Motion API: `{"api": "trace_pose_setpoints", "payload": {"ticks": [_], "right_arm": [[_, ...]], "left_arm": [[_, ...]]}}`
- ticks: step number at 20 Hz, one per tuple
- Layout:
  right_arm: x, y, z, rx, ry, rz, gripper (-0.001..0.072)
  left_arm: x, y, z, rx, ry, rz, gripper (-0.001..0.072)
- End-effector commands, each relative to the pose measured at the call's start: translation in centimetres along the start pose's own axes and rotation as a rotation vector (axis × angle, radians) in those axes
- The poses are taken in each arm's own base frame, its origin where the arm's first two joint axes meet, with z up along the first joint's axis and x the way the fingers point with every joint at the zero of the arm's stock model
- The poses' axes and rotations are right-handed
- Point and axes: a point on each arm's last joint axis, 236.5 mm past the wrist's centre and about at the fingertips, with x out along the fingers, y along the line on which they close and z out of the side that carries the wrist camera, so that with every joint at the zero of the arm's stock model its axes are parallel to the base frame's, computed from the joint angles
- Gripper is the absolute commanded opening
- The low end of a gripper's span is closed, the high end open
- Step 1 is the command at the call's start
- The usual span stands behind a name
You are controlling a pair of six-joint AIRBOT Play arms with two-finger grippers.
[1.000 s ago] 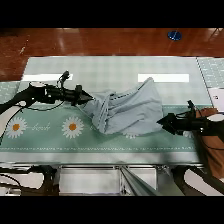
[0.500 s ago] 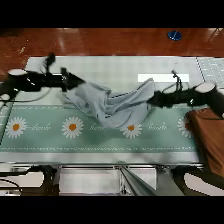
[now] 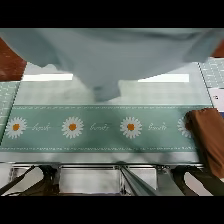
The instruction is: Fold the shirts.
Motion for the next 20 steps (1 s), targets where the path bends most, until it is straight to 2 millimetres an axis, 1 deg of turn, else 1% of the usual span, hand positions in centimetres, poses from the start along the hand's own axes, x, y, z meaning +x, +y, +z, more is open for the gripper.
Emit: {"api": "trace_pose_setpoints", "payload": {"ticks": [1,2,4,6,7,9,10,11,12,13,14,15,16,18,20], "right_arm": [[-9.5,2.1,1.0,-0.118,-0.101,-0.183,0.0024],[-11.7,2.4,0.6,-0.124,-0.127,-0.23,0.0024],[-15.2,3.4,-0.1,-0.14,-0.172,-0.284,0.0024],[-17.1,4.5,-1.4,-0.135,-0.17,-0.292,0.0024],[-17.4,4.8,-2.4,-0.127,-0.145,-0.293,0.0024],[-17.5,4.8,-4.7,-0.1,-0.061,-0.294,0.0024],[-17.4,4.7,-5.7,-0.084,-0.021,-0.293,0.0024],[-17.1,4.7,-6.5,-0.063,0.013,-0.285,0.0024],[-16.4,4.8,-7.4,-0.044,0.053,-0.261,0.0024],[-15.6,5.1,-8.3,-0.023,0.091,-0.228,0.0024],[-14.4,5.6,-9.1,-0.003,0.129,-0.174,0.0024],[-13.2,6.1,-9.9,0.019,0.166,-0.12,0.0024],[-11.5,6.5,-10.8,0.049,0.205,-0.059,0.0024],[-8.0,6.5,-13.0,0.123,0.277,0.047,0.0024],[-3.9,5.3,-15.5,0.2,0.321,0.11,0.0024]], "left_arm": [[-5.0,-6.0,3.4,0.235,-0.129,0.214,0.002],[-5.4,-8.1,2.8,0.285,-0.131,0.229,0.002],[-6.1,-12.4,2.2,0.378,-0.164,0.226,0.0021],[-7.3,-15.5,2.4,0.479,-0.206,0.246,0.002],[-8.0,-16.8,2.3,0.537,-0.206,0.262,0.002],[-10.0,-18.6,2.4,0.596,-0.222,0.293,0.002],[-11.1,-18.9,2.5,0.614,-0.232,0.313,0.002],[-12.4,-18.6,2.5,0.622,-0.236,0.341,0.002],[-13.6,-17.6,2.5,0.625,-0.227,0.388,0.002],[-14.5,-15.8,2.5,0.605,-0.207,0.449,0.002],[-14.7,-13.9,2.3,0.586,-0.18,0.506,0.0021],[-14.3,-12.0,2.1,0.588,-0.147,0.558,0.0021],[-13.2,-10.2,1.7,0.597,-0.11,0.597,0.0021],[-9.5,-5.6,0.6,0.608,-0.003,0.687,0.0021],[-3.6,-0.3,-1.6,0.607,0.135,0.739,0.0021]]}}
